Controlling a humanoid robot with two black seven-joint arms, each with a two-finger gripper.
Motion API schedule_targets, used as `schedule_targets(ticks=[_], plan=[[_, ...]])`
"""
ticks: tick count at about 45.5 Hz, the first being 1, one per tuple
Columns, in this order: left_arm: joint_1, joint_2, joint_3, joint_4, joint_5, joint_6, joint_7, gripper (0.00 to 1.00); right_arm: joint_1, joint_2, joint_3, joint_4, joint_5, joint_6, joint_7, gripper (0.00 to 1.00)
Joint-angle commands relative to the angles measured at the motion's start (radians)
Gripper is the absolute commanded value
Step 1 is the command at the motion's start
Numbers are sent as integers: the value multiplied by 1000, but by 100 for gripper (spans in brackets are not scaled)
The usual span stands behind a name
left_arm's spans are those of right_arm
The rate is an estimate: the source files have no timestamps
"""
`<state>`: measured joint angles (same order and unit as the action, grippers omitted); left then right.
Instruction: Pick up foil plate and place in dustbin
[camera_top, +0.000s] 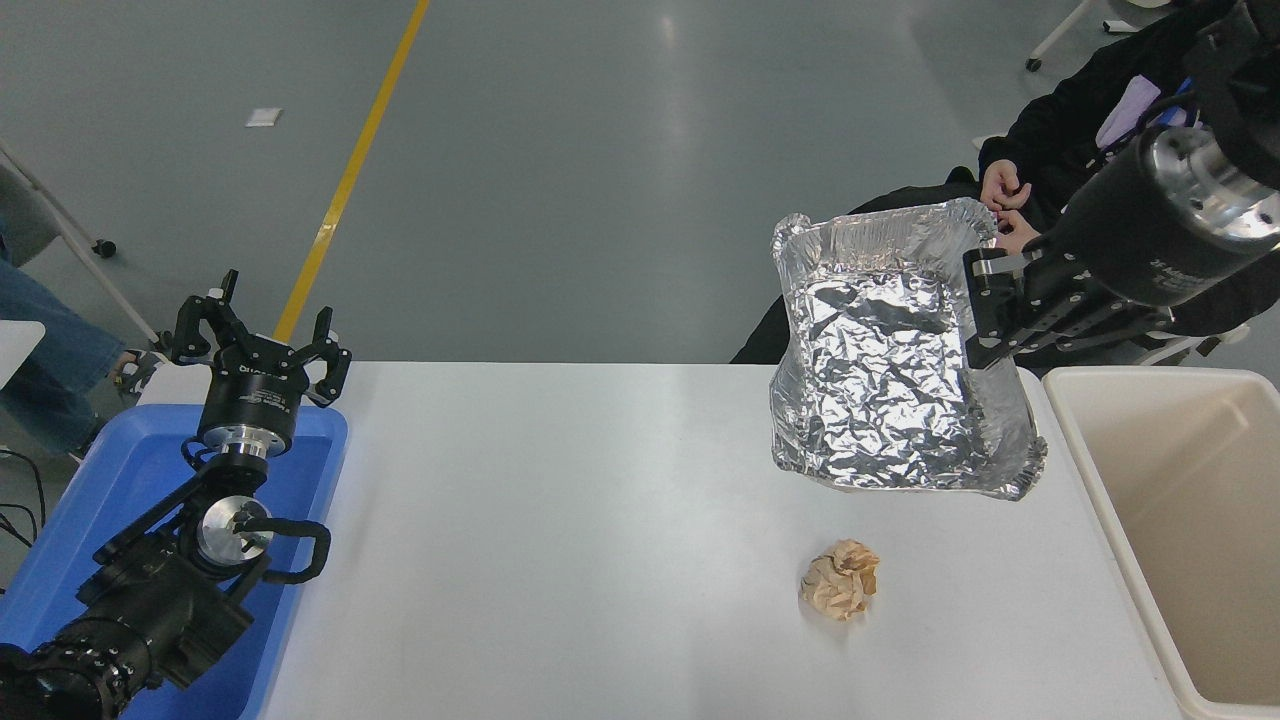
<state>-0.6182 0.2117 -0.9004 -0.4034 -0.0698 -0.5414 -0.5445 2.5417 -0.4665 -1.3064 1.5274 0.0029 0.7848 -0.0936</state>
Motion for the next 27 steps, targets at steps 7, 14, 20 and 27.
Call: schedule_targets(ticks=[7, 14, 20, 27], plan=[[0, 0, 0, 0, -1, -2, 0, 99, -30, -178, -292, -154, -9, 1, -2, 0], [0, 0, -2, 0, -1, 0, 0, 99, -89, -279, -384, -187, -1, 1, -2, 0], [0, 2, -2, 0, -1, 0, 0, 99, -170, -380, -412, -193, 8, -197, -2, 0], [0, 0, -2, 0, -1, -2, 0, 99, -389, -455, -367, -231, 92, -514, -2, 0]])
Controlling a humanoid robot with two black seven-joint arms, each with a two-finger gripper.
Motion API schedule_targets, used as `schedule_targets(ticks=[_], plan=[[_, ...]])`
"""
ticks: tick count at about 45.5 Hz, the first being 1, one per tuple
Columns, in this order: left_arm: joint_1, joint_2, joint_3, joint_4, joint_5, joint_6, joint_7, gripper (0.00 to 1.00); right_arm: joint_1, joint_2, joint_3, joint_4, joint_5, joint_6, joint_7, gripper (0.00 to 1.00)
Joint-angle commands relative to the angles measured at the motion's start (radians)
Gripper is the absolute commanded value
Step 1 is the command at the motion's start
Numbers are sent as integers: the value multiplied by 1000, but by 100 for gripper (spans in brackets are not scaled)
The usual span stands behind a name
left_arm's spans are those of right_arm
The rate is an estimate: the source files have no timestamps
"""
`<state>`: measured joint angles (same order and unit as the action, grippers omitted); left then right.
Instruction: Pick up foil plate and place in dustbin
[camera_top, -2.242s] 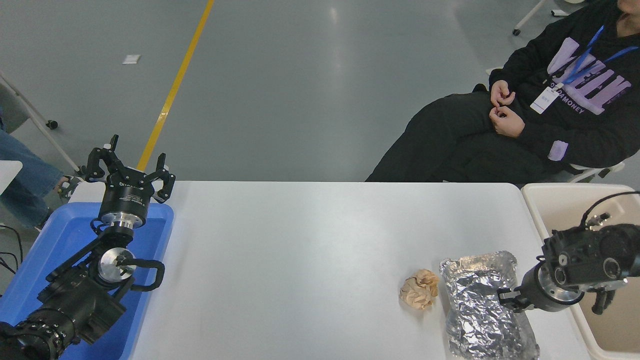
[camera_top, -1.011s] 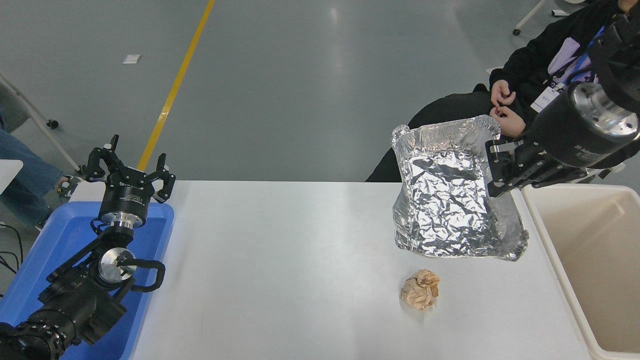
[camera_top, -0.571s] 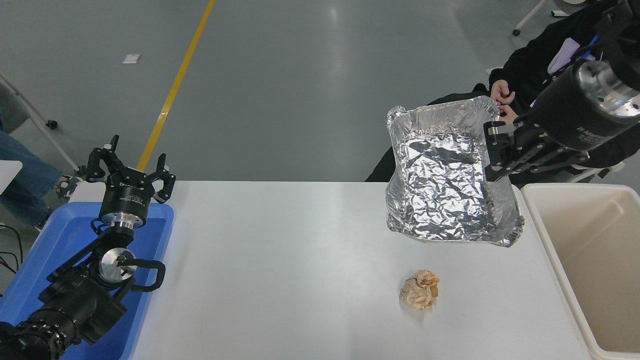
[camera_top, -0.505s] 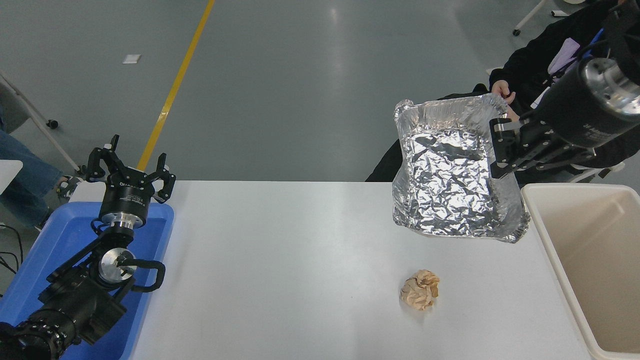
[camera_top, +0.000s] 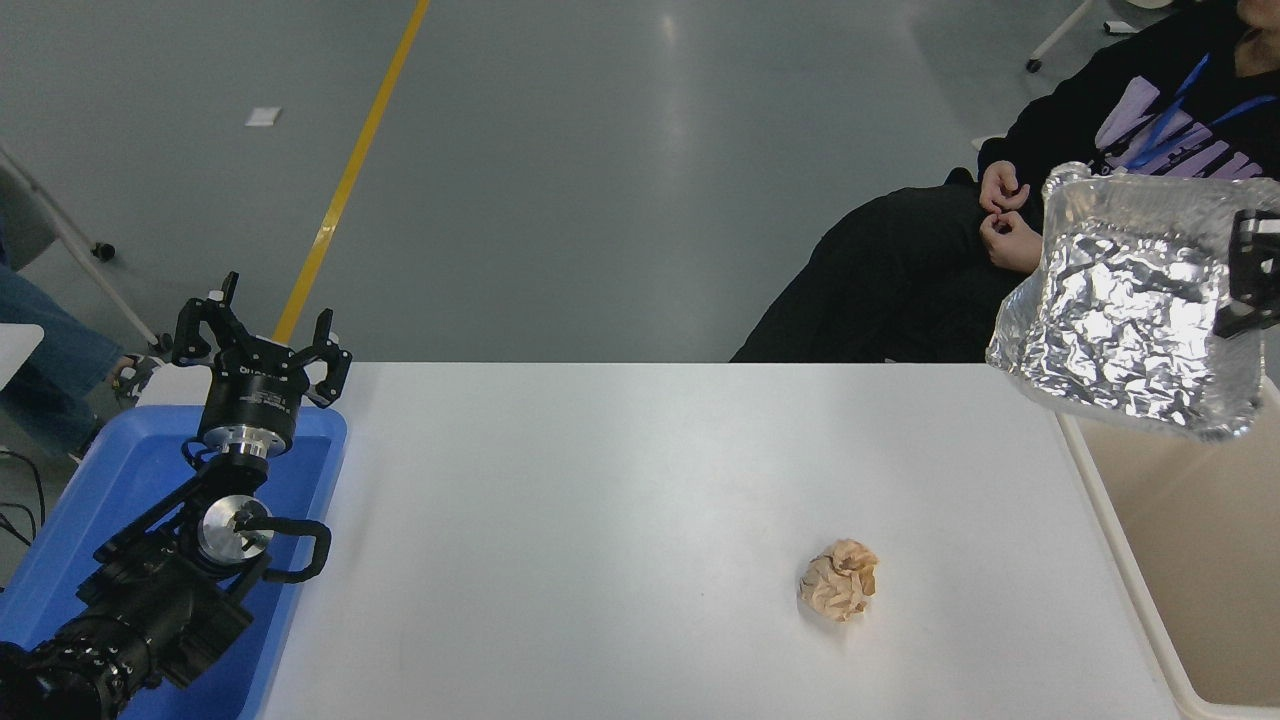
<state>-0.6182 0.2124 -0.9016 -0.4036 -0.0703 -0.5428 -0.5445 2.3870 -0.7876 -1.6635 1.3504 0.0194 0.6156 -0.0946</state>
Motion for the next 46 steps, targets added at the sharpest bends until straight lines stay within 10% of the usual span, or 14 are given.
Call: schedule_targets(ticks=[1, 46], plan=[[0, -1, 0, -1, 0, 0, 0, 99, -273, -134, 5, -65, 91, -381, -1, 0], [0, -1, 0, 0, 0, 1, 0, 99, -1628, 221, 850, -1229, 240, -568, -8, 0]])
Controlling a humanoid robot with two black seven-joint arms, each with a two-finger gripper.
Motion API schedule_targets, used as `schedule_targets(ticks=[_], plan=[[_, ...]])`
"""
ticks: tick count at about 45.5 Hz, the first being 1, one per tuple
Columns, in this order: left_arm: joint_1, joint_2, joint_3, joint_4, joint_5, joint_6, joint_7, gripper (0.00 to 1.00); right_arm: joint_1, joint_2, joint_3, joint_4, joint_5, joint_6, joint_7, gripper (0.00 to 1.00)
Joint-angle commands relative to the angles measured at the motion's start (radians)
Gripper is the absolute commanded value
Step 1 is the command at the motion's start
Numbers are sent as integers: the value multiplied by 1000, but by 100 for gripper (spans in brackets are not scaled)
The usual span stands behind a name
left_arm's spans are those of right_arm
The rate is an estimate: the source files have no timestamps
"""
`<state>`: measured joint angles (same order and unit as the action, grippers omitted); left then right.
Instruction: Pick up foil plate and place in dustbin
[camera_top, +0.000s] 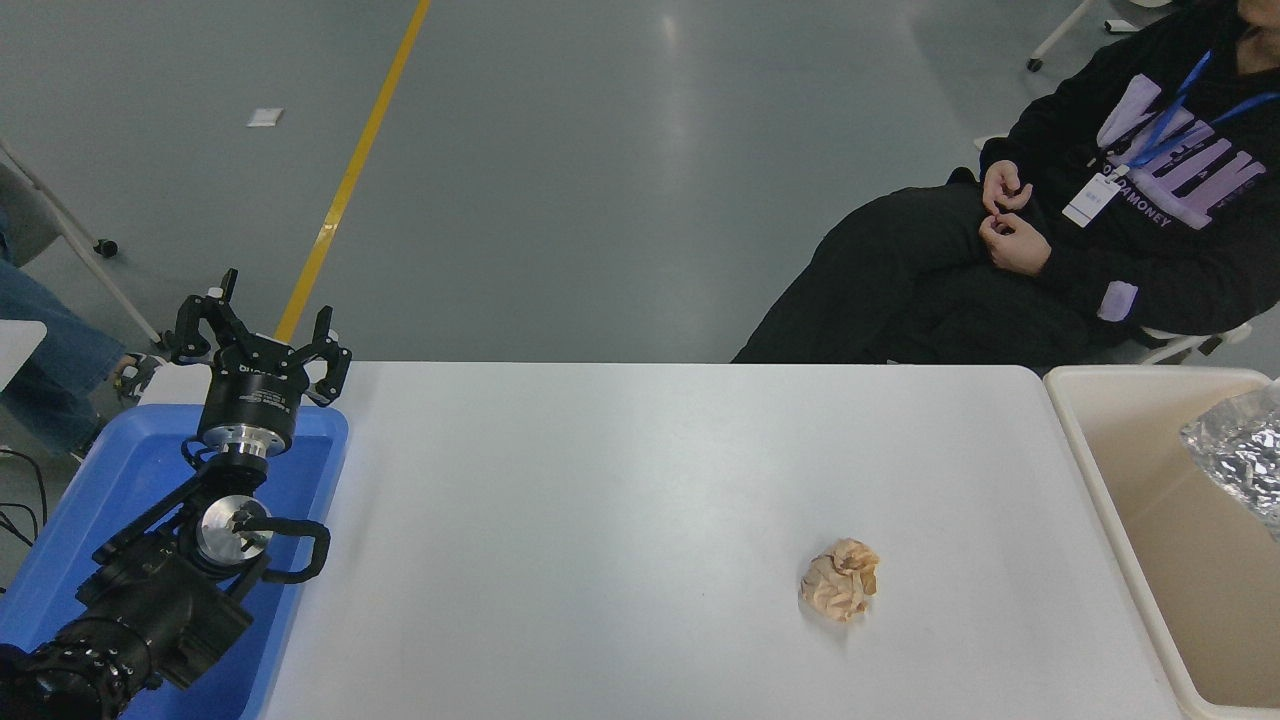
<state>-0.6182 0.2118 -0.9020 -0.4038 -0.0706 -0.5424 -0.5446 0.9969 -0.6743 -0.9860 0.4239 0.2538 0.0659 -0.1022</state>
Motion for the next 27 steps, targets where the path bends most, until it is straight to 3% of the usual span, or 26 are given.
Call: schedule_targets(ticks=[1, 27], plan=[[0, 0, 0, 0, 0, -1, 0, 99, -247, 113, 188, -318, 5, -18, -1, 0], [0, 0, 0, -1, 0, -1, 0, 99, -274, 142, 242, -326, -10, -74, 1, 0]])
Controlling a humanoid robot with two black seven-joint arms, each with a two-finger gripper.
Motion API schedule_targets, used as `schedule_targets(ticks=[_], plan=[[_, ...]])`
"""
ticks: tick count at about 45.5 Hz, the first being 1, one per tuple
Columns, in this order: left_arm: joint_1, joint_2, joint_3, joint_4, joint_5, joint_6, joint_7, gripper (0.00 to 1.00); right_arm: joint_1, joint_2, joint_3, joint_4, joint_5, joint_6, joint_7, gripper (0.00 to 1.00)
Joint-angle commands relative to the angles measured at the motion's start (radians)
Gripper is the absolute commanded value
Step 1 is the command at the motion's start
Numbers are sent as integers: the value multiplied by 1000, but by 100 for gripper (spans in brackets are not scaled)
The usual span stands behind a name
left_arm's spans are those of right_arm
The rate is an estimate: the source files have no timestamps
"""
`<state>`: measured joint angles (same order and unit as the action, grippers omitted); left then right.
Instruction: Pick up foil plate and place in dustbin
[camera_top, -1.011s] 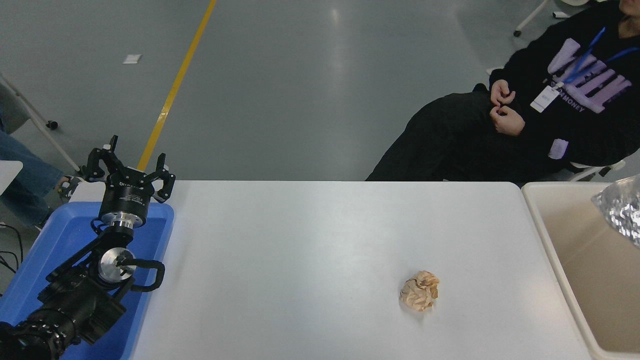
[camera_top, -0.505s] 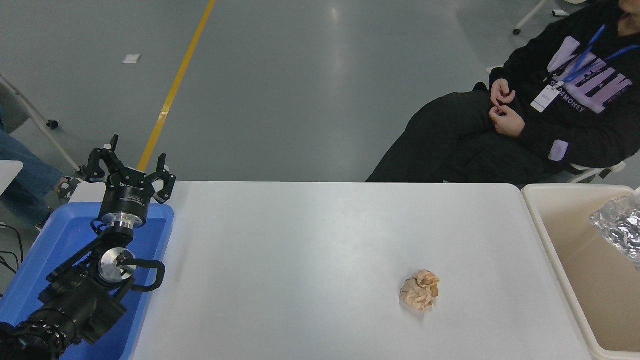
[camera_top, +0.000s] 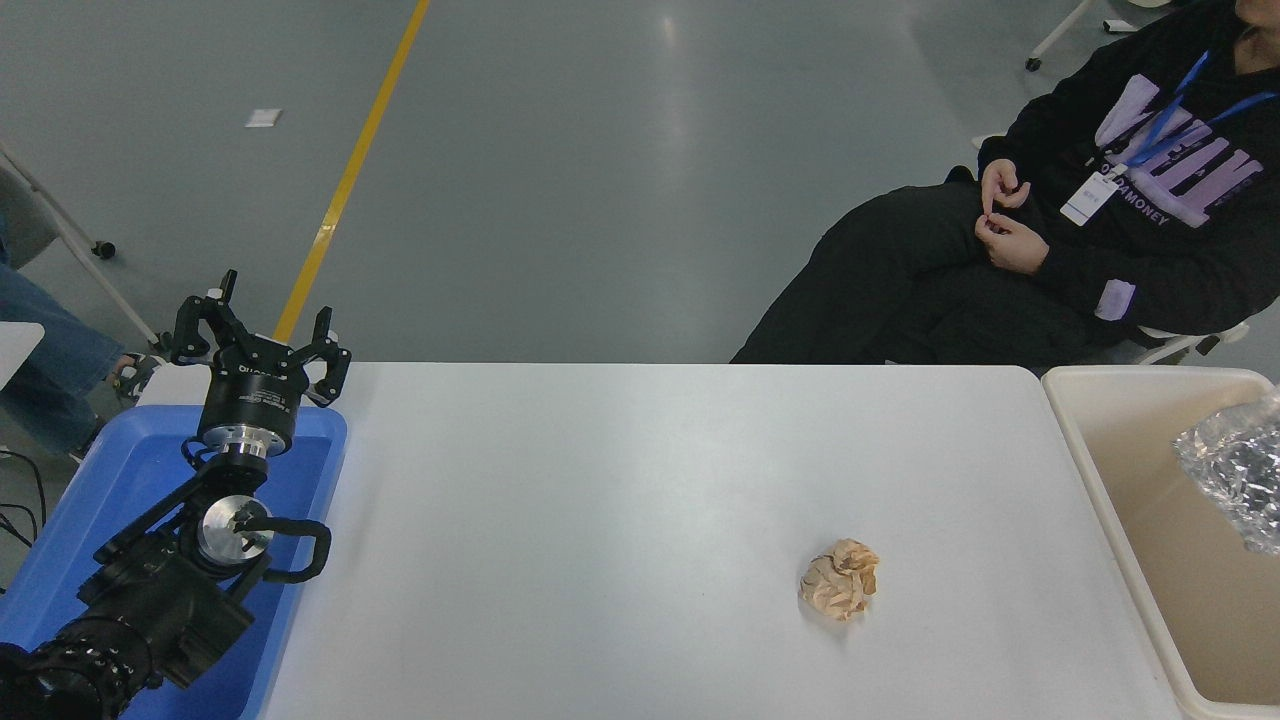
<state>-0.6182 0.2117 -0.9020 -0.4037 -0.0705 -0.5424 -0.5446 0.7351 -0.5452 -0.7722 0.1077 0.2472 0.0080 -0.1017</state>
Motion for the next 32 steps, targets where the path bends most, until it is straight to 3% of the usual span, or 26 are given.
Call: schedule_targets(ticks=[1, 3, 4, 5, 12, 26, 32], plan=[[0, 0, 0, 0, 0, -1, 0, 99, -13, 11, 27, -11, -3, -20, 2, 16], [0, 0, 0, 0, 0, -1, 0, 99, -2, 4, 28, -23, -2, -28, 3, 62], [0, 0, 0, -1, 0, 1, 0, 99, 10, 1, 30, -23, 0, -31, 5, 77], [0, 0, 0, -1, 0, -1, 0, 99, 19, -1, 31, -16, 1, -34, 7, 81], [0, 0, 0, 0, 0, -1, 0, 99, 36, -9, 44, 26, 1, -39, 7, 90], [0, 0, 0, 0, 0, -1, 0, 99, 122, -102, 31, 280, -2, -37, 7, 90], [0, 0, 0, -1, 1, -1, 0, 99, 187, -136, 4, 404, -5, -29, 7, 98]])
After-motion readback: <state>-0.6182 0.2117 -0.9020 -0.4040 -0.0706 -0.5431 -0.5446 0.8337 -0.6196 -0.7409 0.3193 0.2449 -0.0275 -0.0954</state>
